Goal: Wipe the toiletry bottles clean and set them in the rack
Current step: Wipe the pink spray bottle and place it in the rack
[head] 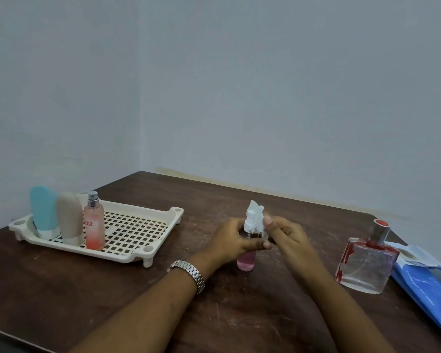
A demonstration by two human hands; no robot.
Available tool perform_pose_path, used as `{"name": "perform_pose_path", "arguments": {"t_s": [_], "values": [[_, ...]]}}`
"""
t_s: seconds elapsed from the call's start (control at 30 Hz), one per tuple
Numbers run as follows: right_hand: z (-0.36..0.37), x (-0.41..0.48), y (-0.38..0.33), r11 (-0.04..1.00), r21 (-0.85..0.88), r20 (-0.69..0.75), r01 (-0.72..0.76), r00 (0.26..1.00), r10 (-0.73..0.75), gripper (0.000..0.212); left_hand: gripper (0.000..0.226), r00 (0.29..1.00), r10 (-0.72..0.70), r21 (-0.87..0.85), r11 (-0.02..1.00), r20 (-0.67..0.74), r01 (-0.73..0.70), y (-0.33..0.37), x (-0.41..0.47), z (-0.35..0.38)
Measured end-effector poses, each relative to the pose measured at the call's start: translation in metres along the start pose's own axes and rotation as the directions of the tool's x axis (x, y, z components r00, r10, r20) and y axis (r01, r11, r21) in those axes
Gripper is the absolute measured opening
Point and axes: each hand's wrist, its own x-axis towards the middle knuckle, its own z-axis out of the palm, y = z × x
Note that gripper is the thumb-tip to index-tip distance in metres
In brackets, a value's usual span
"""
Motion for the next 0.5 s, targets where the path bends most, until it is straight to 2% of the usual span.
{"name": "perform_pose_path", "arguments": {"t_s": [0.07, 0.17, 0.27, 0.37, 0.43, 0.5], "values": [[-0.006, -0.001, -0.002, 0.999, 0.043, 0.021, 0.008, 1.0, -0.009, 0.026, 0.024, 0.998, -0.022, 0.017, 1.0, 0.05, 0.021, 0.005, -0.001, -0.001], [-0.005, -0.001, 0.0, 0.998, 0.059, -0.019, 0.017, 1.0, -0.016, 0.031, 0.027, 0.993, -0.014, 0.05, 0.999, 0.116, 0.009, 0.011, -0.003, 0.001], [-0.002, 0.0, 0.003, 0.989, -0.125, -0.083, 0.076, 0.993, -0.086, 0.021, 0.025, 0.992, 0.031, 0.119, 0.992, 0.119, -0.046, 0.014, -0.005, 0.006], [0.001, 0.002, 0.003, 0.883, -0.439, -0.145, 0.166, 0.957, -0.251, 0.005, 0.02, 0.995, 0.07, 0.203, 0.976, 0.076, -0.084, 0.015, -0.006, 0.011], [0.003, 0.003, 0.003, 0.801, -0.556, -0.154, 0.222, 0.92, -0.362, 0.009, 0.022, 0.994, 0.089, 0.256, 0.961, 0.062, -0.102, 0.016, -0.007, 0.013], [0.005, 0.004, 0.002, 0.779, -0.578, -0.157, 0.243, 0.904, -0.398, 0.015, 0.022, 0.996, 0.08, 0.277, 0.957, 0.046, -0.09, 0.018, -0.008, 0.015]]}}
